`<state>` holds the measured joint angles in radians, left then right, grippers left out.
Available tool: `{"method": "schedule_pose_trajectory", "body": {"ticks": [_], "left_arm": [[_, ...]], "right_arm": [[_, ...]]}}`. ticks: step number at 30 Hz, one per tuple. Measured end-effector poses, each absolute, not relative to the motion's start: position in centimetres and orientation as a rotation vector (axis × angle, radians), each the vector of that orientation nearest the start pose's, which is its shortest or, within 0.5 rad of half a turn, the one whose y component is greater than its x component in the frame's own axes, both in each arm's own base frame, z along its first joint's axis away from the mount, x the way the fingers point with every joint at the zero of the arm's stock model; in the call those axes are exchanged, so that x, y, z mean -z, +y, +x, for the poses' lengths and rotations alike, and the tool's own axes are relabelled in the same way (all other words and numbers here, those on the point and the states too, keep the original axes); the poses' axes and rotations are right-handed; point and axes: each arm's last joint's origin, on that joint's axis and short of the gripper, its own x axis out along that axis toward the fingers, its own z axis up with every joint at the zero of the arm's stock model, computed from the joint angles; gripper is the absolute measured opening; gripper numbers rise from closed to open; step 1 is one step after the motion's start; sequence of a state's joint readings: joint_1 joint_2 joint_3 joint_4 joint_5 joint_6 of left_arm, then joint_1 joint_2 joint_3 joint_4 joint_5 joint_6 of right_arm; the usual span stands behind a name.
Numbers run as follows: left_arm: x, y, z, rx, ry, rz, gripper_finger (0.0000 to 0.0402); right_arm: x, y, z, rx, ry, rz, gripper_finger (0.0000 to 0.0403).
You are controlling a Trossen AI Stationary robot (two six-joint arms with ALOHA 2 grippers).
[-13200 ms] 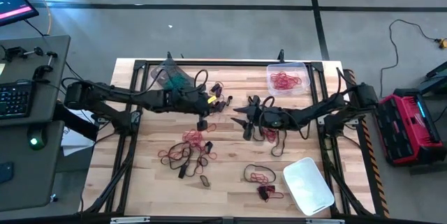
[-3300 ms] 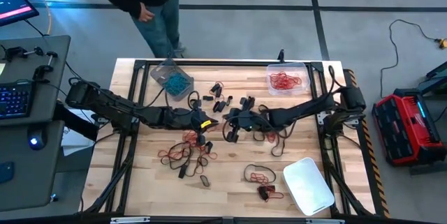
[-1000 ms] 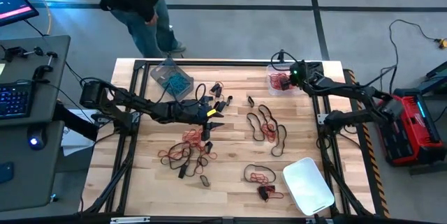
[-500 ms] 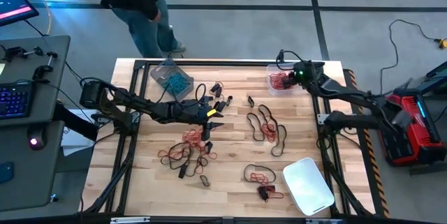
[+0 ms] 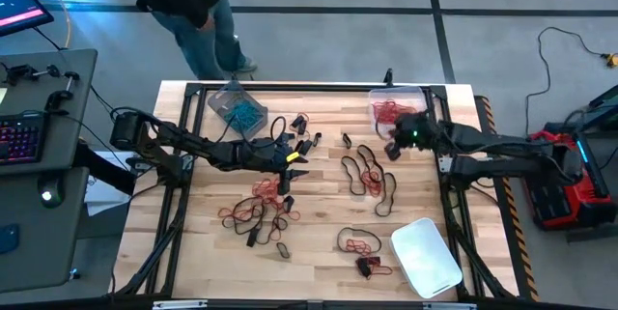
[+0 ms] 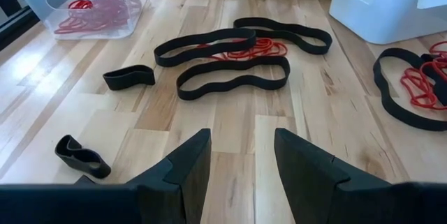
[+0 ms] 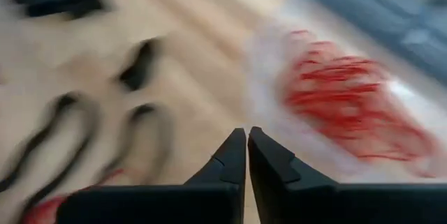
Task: Sort rubber bands into baskets
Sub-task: Put the red rubber band into the transparent bin
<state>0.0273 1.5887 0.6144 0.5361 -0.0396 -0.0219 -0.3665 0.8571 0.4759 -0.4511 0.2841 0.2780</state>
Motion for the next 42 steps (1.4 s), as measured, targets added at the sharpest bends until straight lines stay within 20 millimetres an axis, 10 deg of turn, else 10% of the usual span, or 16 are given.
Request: {"method": "schedule_pose_trajectory", "body": {"ticks": [26, 42], "left_arm": [[-15.4, 0.9, 29.8, -0.073, 0.476, -0.019, 0.0152], [-15.4, 0.9, 29.8, -0.072, 0.476, -0.019, 0.0152]], "right_arm": [[-16.6, 3.5, 19.0, 0.356, 0.834, 0.298, 0.0035], [-12.7, 3.7, 21.0, 0.401, 0.944, 0.227, 0.0095]]}}
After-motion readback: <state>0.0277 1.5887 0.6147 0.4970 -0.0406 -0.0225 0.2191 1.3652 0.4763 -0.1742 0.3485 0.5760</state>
